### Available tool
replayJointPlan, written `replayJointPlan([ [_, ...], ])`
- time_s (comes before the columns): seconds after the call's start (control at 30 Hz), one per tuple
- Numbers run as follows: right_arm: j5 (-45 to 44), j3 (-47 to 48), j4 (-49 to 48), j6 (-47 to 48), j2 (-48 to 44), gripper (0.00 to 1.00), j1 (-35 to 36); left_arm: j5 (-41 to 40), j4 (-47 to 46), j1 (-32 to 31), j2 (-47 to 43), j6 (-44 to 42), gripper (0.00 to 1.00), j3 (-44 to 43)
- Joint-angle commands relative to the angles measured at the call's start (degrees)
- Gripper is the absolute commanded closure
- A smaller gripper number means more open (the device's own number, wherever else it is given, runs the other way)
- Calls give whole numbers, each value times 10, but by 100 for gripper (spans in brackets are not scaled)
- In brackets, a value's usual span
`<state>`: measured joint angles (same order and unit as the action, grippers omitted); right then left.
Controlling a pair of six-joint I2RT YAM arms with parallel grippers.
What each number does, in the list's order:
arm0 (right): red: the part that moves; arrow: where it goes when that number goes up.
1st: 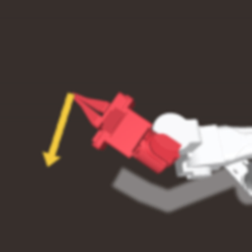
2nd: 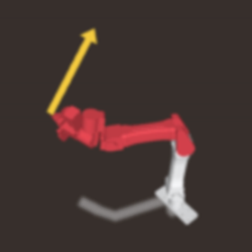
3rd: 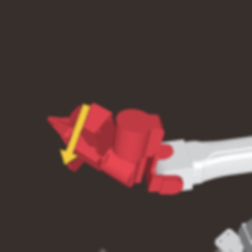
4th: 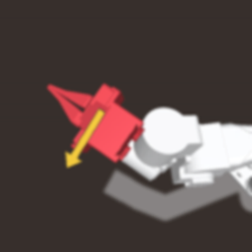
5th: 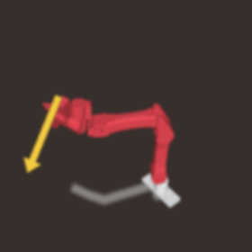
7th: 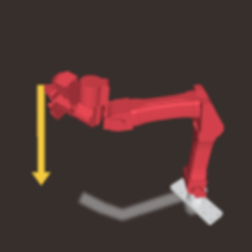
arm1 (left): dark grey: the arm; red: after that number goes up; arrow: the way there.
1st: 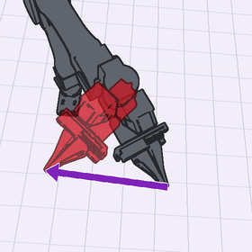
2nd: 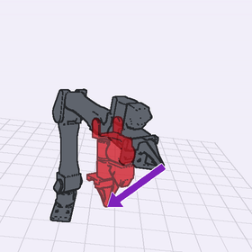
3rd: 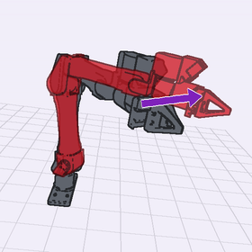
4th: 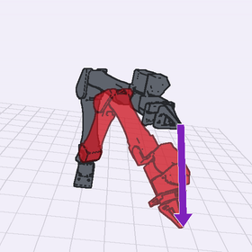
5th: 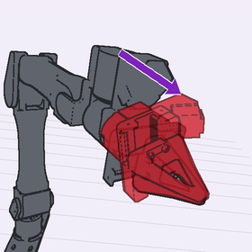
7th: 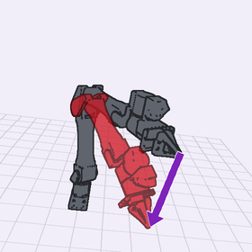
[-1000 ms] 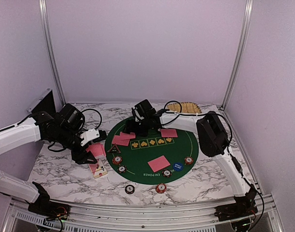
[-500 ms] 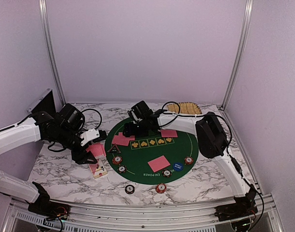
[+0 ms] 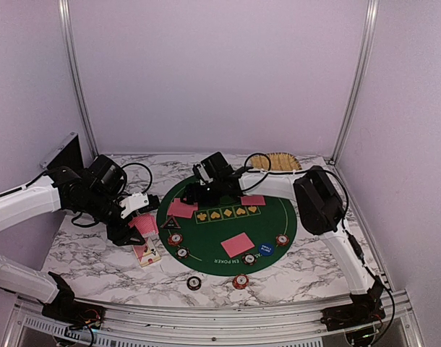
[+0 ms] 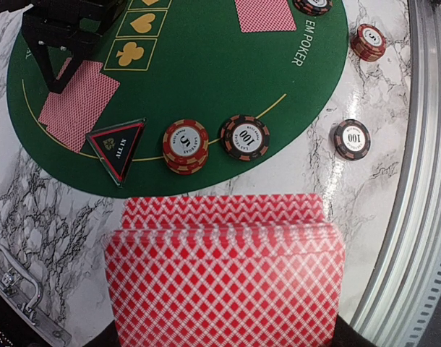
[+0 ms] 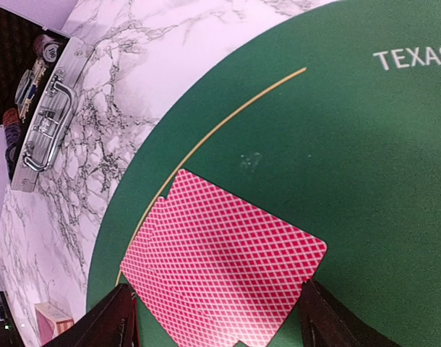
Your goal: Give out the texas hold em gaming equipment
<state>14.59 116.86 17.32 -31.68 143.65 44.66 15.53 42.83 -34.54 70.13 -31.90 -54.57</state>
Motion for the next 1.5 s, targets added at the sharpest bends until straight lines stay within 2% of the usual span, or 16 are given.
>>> replayJointPlan([
  [0.0, 63, -28, 8, -31, 8, 24, 22, 11, 5, 1, -6, 3, 100, -4],
  [0.3, 74, -76, -19, -45, -29, 24, 12, 12, 4, 1, -4, 2, 100, -7],
  [0.53, 59, -260, -159, -67, -186, 17, -5, 13, 5, 2, -5, 2, 100, -6],
  [0.7, 106, -338, -216, -86, -253, 9, 4, 13, 5, 2, -3, 0, 100, -9],
  [0.9, 135, -376, -219, -88, -296, 1, 33, 13, 5, 2, -1, 0, 100, -14],
  [1.07, 128, -439, -241, -119, -337, 1, 37, 12, 5, 2, -5, 1, 100, -6],
  [1.17, 168, -486, -309, -173, -352, 1, 26, 13, 5, 2, -6, 1, 100, -6],
  [1.47, 220, -503, -355, -193, -371, 1, 42, 13, 5, 2, -6, -1, 100, -7],
])
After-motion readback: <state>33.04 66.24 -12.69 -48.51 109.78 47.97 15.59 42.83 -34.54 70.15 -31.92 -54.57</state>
